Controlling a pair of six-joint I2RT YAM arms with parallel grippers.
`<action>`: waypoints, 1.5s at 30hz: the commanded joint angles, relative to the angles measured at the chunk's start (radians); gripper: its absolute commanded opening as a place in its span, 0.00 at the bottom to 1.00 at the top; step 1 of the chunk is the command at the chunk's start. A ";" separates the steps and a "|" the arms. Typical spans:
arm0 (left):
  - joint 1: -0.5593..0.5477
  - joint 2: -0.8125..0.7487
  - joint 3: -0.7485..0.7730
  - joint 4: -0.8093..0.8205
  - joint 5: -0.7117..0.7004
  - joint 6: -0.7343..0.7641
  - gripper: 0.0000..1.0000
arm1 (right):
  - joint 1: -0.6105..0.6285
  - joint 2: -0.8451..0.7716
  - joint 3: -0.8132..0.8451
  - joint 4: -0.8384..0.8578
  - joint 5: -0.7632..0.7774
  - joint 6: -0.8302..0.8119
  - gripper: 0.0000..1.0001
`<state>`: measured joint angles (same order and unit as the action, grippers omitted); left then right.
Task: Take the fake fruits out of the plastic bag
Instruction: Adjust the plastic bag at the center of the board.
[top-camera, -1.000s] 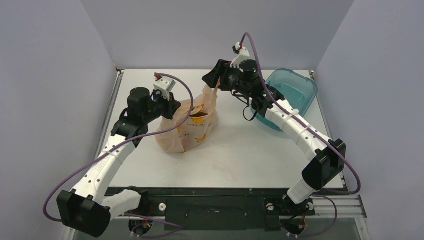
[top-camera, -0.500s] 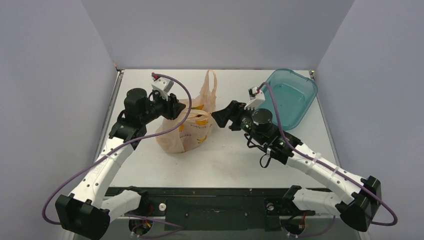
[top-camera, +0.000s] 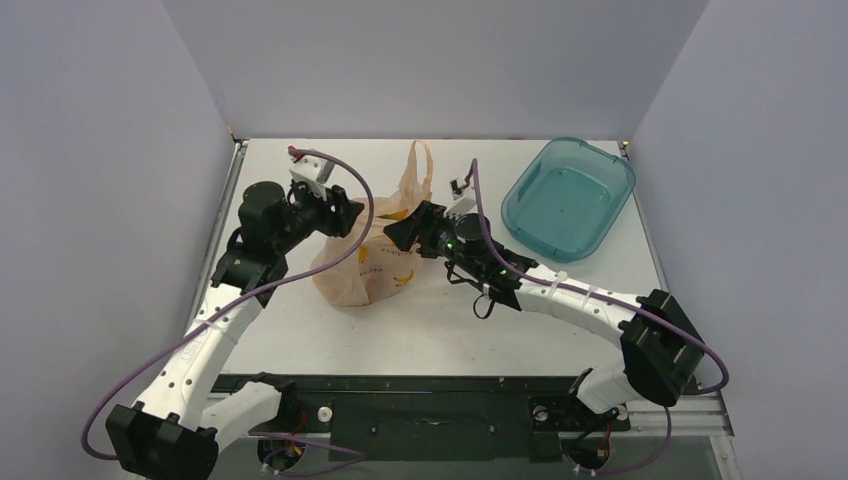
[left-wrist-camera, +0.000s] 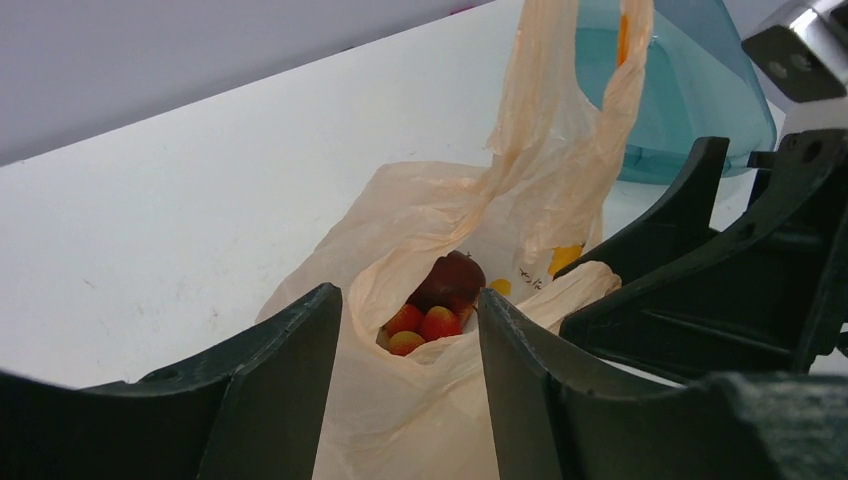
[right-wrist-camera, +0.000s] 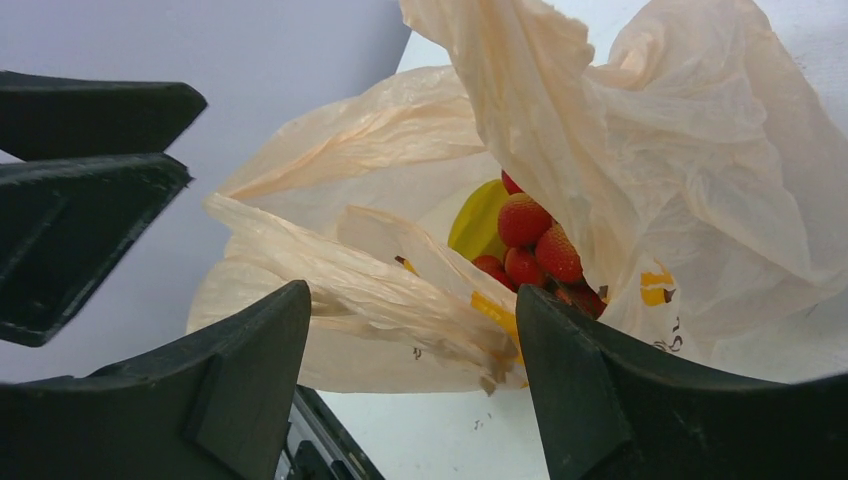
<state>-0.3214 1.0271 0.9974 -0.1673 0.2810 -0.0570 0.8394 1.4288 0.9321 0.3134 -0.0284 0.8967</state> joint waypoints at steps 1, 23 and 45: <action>0.035 0.003 0.012 0.053 -0.035 -0.043 0.50 | 0.009 0.033 0.059 0.109 -0.032 -0.059 0.69; 0.185 0.181 0.085 0.040 0.428 -0.113 0.97 | 0.406 -0.025 0.231 -0.279 -0.036 -0.747 0.00; 0.052 0.248 0.115 -0.134 0.274 0.098 0.51 | 0.419 -0.105 0.173 -0.176 -0.003 -0.696 0.01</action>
<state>-0.2600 1.2861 1.0634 -0.2962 0.6308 -0.0082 1.2564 1.3727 1.1221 0.0669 -0.0399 0.1932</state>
